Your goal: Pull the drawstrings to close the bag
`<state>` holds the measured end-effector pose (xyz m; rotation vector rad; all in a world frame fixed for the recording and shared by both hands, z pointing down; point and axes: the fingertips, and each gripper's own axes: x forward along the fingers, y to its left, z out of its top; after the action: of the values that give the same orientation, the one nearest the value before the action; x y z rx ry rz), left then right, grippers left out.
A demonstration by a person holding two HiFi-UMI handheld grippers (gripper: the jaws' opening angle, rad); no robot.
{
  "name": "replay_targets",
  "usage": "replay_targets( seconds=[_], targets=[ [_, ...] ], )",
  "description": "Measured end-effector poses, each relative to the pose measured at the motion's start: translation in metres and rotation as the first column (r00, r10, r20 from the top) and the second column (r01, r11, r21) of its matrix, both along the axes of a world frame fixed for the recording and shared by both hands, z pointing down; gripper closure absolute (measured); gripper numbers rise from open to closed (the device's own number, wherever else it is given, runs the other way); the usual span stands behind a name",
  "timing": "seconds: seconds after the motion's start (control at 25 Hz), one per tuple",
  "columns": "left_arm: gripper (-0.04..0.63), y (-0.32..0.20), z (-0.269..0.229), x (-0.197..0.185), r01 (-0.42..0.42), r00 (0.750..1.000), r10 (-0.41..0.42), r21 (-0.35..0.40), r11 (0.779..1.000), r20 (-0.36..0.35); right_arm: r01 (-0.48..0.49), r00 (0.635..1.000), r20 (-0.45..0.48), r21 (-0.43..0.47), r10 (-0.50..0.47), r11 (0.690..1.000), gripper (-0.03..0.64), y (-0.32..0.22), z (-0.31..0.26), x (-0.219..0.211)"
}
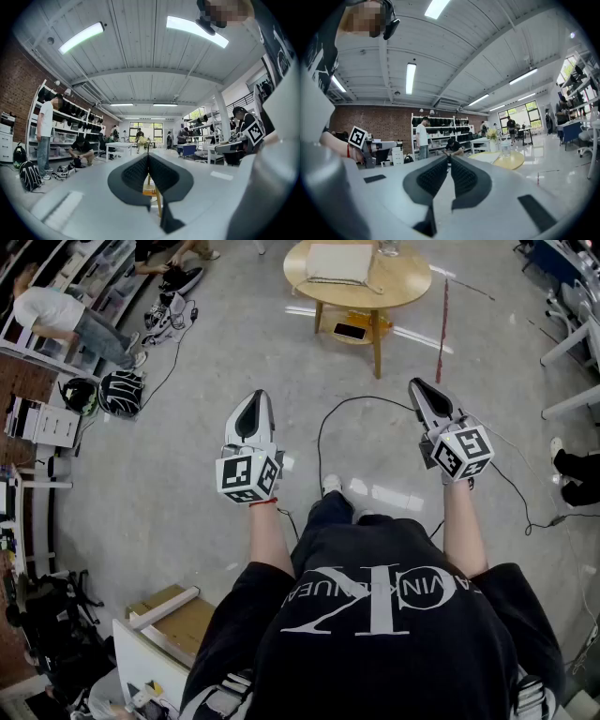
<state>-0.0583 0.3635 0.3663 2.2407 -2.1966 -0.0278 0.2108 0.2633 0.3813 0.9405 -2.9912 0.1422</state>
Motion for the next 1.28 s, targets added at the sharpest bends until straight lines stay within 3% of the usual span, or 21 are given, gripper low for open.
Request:
replay_targets(
  seconds=[0.56,0.6,0.68,0.76,0.92,1.28],
  targets=[
    [0.583,0.019,-0.004,0.023,-0.001,1.0,0.001,0.018,1.0,-0.005,-0.025,1.0,0.004,0.015,0.025,1.0,0.581,0.024,-0.002,0.025],
    [0.571,0.018,-0.005,0.025,-0.002,1.0,0.002,0.019,1.0,-0.001,-0.039,0.999,0.011,0.011,0.039,0.999,0.581,0.021,-0.003,0.029],
    [0.467,0.017,-0.005,0.031,-0.01,1.0,0.01,0.019,1.0,-0.002,-0.063,0.998,0.029,-0.001,0.063,0.998,0.57,0.017,-0.005,0.037],
    [0.39,0.016,-0.003,0.033,-0.014,1.0,0.015,0.019,1.0,-0.014,-0.079,0.996,0.046,-0.01,0.08,0.997,0.468,0.012,-0.006,0.043],
    [0.39,0.007,0.007,0.027,-0.011,1.0,0.011,0.005,1.0,-0.029,-0.082,0.995,0.048,-0.021,0.083,0.996,0.422,0.001,0.0,0.043],
    [0.39,-0.068,0.009,-0.004,-0.015,0.999,0.015,0.01,1.0,-0.038,-0.06,0.997,0.048,-0.032,0.061,0.998,0.416,-0.067,0.008,0.011]
  ],
)
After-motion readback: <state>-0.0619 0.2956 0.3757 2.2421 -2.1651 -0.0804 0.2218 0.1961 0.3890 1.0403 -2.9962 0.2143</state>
